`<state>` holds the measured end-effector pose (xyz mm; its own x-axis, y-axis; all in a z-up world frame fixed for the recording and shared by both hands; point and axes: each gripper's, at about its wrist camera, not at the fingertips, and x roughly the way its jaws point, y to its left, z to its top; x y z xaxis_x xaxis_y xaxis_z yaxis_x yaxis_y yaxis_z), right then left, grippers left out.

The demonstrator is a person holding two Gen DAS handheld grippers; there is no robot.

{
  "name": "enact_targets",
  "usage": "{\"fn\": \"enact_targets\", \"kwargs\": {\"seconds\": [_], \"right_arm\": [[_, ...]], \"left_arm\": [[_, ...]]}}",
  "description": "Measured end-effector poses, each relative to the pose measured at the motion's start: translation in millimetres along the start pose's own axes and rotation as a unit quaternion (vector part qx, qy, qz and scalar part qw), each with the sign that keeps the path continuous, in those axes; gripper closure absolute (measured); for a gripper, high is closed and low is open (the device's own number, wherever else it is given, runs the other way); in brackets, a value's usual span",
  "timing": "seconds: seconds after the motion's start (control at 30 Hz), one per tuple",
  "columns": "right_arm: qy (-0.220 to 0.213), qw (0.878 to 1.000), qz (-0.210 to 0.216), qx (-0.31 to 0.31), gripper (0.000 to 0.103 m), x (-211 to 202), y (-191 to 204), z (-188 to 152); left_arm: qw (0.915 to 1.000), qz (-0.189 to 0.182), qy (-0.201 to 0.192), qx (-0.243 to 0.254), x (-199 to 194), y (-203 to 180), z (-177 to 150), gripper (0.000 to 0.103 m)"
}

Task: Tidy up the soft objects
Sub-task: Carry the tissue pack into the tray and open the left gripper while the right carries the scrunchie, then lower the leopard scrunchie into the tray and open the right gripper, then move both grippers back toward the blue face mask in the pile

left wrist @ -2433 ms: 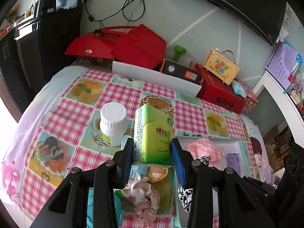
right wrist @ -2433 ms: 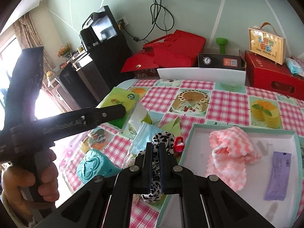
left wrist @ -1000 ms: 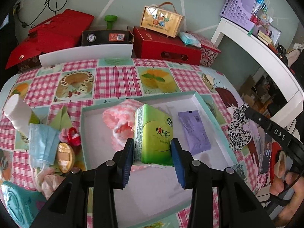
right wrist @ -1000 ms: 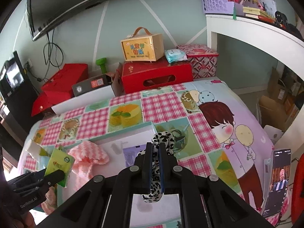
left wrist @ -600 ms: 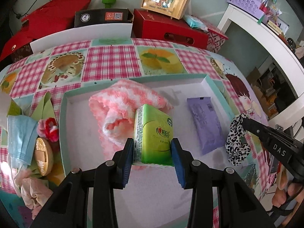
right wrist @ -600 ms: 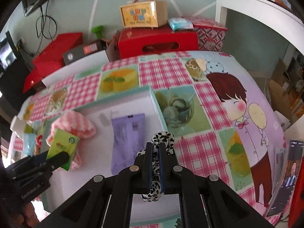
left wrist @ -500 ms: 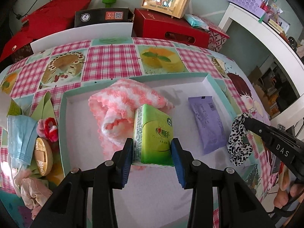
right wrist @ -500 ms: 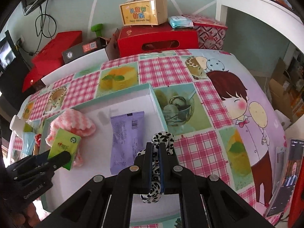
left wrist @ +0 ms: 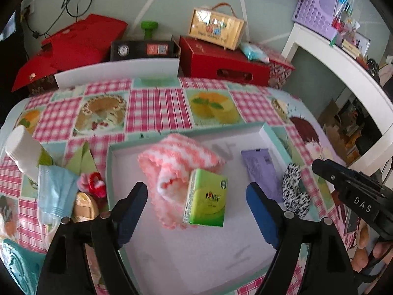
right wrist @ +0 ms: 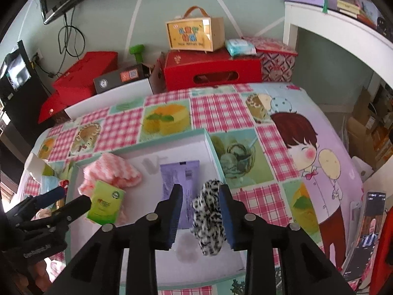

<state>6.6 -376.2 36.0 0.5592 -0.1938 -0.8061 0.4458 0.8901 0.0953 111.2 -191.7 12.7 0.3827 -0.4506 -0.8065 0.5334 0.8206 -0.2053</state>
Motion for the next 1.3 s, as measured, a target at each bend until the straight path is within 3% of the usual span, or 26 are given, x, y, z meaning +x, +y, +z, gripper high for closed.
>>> {"fn": "enact_targets", "kwargs": {"seconds": [0.1, 0.13, 0.23, 0.3, 0.37, 0.53, 0.6, 0.63, 1.3], "right_arm": [[-0.007, 1.0, -0.001, -0.001, 0.069, -5.0, 1.8, 1.4], [-0.008, 1.0, -0.002, -0.003, 0.064, -6.0, 2.6, 1.7], [-0.009, 1.0, -0.004, -0.007, 0.038, -5.7, 4.4, 1.7], [-0.006, 1.0, -0.007, -0.014, 0.035, -3.7, 7.4, 1.4], [0.0, 1.0, -0.01, -0.023, 0.03, -0.3, 10.6, 0.8], [0.007, 0.999, -0.025, -0.039, 0.019, 5.0, 17.1, 0.2], [0.007, 0.999, -0.031, -0.041, 0.009, 6.9, 17.7, 0.0], [0.007, 0.998, -0.037, -0.042, 0.0, 7.7, 18.0, -0.5], [0.023, 0.996, -0.041, -0.071, 0.0, 17.0, 32.0, -3.7]], "left_arm": [[0.9999, 0.004, -0.012, -0.006, -6.4, 4.3, 2.2, 0.016], [0.9998, 0.007, -0.015, -0.009, -8.1, 6.4, 3.0, 0.016], [0.9992, 0.025, -0.022, -0.022, -9.9, 14.7, 4.7, 0.016], [0.9984, 0.041, -0.021, -0.033, -9.2, 21.5, 4.9, 0.013], [0.9972, 0.056, -0.019, -0.045, -8.3, 28.7, 4.7, 0.003], [0.994, 0.079, -0.014, -0.075, -6.0, 46.8, 4.4, 0.002], [0.9926, 0.09, -0.008, -0.08, -5.1, 51.9, 3.0, 0.002], [0.9919, 0.097, -0.006, -0.081, -5.3, 53.9, 2.6, 0.002], [0.9883, 0.118, -0.014, -0.096, -13.9, 72.2, 2.7, 0.002]]}}
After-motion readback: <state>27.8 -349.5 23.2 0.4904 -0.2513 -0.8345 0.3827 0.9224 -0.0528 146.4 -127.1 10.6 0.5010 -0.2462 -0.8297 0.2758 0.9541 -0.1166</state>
